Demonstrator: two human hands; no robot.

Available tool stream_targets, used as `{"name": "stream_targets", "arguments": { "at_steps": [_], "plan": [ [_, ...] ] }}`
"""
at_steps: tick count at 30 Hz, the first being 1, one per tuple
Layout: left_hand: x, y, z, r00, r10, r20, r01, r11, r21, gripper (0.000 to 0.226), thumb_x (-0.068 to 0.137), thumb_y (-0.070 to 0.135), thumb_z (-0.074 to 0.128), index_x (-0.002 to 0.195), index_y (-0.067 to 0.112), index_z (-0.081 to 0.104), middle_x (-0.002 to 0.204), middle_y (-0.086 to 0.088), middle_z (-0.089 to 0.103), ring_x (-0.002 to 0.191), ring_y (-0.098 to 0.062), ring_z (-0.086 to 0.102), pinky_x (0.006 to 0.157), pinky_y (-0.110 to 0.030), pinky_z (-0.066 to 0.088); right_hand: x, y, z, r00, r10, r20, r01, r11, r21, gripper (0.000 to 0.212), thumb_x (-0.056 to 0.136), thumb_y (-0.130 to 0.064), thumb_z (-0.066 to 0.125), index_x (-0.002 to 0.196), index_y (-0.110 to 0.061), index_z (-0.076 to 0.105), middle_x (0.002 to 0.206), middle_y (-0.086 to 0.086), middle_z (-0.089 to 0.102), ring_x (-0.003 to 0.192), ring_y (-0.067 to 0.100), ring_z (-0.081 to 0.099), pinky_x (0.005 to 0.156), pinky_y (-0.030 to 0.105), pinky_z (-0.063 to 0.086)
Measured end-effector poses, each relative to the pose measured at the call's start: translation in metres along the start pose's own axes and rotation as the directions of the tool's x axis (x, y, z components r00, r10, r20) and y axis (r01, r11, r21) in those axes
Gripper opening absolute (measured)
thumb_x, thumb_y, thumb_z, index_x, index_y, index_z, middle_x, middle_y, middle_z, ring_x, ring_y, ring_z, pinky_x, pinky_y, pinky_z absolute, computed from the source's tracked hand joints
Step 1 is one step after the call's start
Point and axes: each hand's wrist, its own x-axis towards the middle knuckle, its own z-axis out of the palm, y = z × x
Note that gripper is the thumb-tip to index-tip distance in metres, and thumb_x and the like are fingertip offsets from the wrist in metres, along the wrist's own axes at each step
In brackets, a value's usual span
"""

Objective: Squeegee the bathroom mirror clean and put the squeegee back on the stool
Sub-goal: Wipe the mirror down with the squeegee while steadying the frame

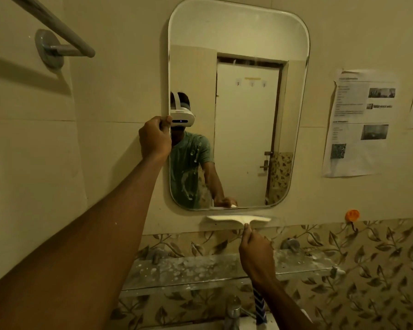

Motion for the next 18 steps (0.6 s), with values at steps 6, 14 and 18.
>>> {"name": "stream_targets", "arguments": {
  "at_steps": [6, 14, 18],
  "plan": [
    [0.0, 0.0, -0.003, 1.0, 0.02, 0.013, -0.02, 1.0, -0.003, 0.039, 0.097, 0.038, 0.048, 0.1, 0.004, 0.067, 0.091, -0.014, 0.071, 0.084, -0.027, 0.067, 0.067, -0.033, 0.048, -0.002, -0.021, -0.013, 0.999, -0.002, -0.053, 0.007, 0.995, 0.099, 0.046, 0.106, -0.032, 0.03, 0.066, -0.019, 0.051, 0.055, -0.001, 0.052, 0.046, 0.009, 0.047, 0.043, 0.02, 0.029],
    [0.003, 0.01, -0.018, 0.989, -0.039, 0.144, 0.039, 0.999, 0.002, 0.041, 0.1, 0.038, 0.041, 0.095, 0.006, 0.065, 0.09, -0.018, 0.068, 0.078, -0.027, 0.062, 0.065, -0.035, 0.048, 0.093, -0.146, -0.077, 0.951, -0.24, -0.194, 0.266, 0.956, 0.12, 0.05, 0.106, -0.036, 0.027, 0.066, -0.019, 0.05, 0.056, -0.004, 0.049, 0.044, 0.005, 0.042, 0.036, 0.013, 0.028],
    [0.006, 0.017, -0.023, 0.973, -0.128, 0.192, 0.139, 0.989, -0.045, 0.056, 0.1, 0.048, 0.03, 0.091, 0.006, 0.065, 0.084, -0.015, 0.066, 0.08, -0.031, 0.065, 0.077, -0.042, 0.057, 0.146, -0.212, -0.107, 0.933, -0.276, -0.23, 0.314, 0.938, 0.146, 0.053, 0.106, -0.039, 0.024, 0.067, -0.017, 0.053, 0.057, -0.001, 0.053, 0.043, 0.009, 0.048, 0.041, 0.02, 0.038]
  ]
}}
